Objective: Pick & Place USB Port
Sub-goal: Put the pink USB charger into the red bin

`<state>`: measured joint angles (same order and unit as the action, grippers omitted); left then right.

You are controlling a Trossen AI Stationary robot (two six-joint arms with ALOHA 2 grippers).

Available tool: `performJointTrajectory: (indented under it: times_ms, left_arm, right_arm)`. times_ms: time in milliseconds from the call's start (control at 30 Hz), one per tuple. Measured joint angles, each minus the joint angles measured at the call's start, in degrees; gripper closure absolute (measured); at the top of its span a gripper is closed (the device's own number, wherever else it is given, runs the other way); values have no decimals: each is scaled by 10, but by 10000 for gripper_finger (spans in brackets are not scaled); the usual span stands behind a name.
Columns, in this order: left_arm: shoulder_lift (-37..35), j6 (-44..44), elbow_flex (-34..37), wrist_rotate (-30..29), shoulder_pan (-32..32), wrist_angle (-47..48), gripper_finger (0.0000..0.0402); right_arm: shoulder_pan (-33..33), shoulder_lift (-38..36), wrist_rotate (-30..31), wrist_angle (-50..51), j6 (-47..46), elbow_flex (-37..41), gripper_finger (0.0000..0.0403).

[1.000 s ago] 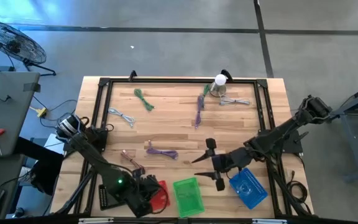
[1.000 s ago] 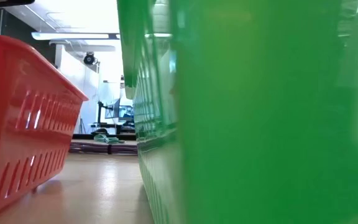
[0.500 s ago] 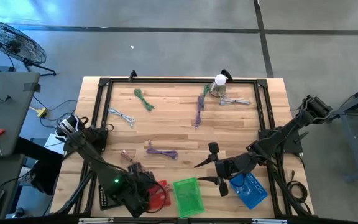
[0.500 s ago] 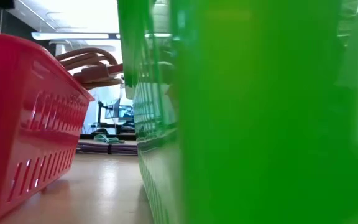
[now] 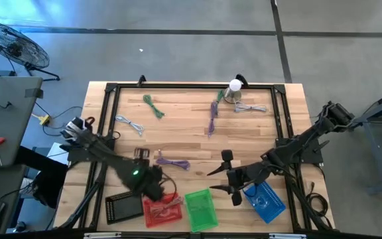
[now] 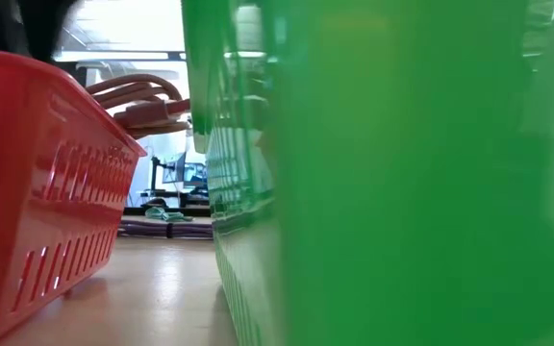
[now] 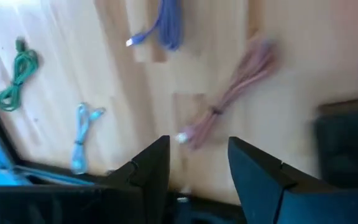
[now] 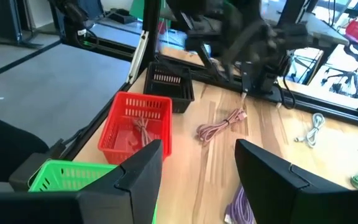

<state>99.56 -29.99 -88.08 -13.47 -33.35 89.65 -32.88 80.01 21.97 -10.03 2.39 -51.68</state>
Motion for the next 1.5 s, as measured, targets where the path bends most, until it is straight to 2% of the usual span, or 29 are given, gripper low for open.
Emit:
performJointTrajectory:
  times_ms: [100, 233, 400, 633, 1033, 1100, 1200, 1367, 1500]
  left_arm:
    - [-4, 57, 57, 25, 34, -5, 245]
    - [-13, 109, 138, 76, 68, -66, 245]
    - [-37, 133, 221, 123, 88, -182, 245]
    - [-43, 133, 296, 167, 86, -250, 245]
    - [-48, 140, 400, 155, 86, -399, 254]
    - [-47, 123, 405, 147, 86, -396, 287]
    - [-47, 113, 393, 129, 85, -373, 371]
    - [-52, 58, 358, 54, 88, -309, 381]
    - [-69, 11, 283, 13, 83, -239, 391]
  right_arm:
    - [0, 0, -1, 9, -10, 0, 208]
    - [0, 0, -11, 19, -26, 0, 208]
    - [0, 0, -11, 33, -30, 0, 208]
    - [0, 0, -9, 39, -25, 0, 208]
    - [0, 0, -9, 48, -24, 0, 208]
    - [0, 0, -9, 48, -25, 0, 208]
    - [0, 0, -9, 48, -25, 0, 208]
    - [3, 0, -2, 46, -24, 0, 208]
    - [3, 0, 17, 40, -21, 0, 208]
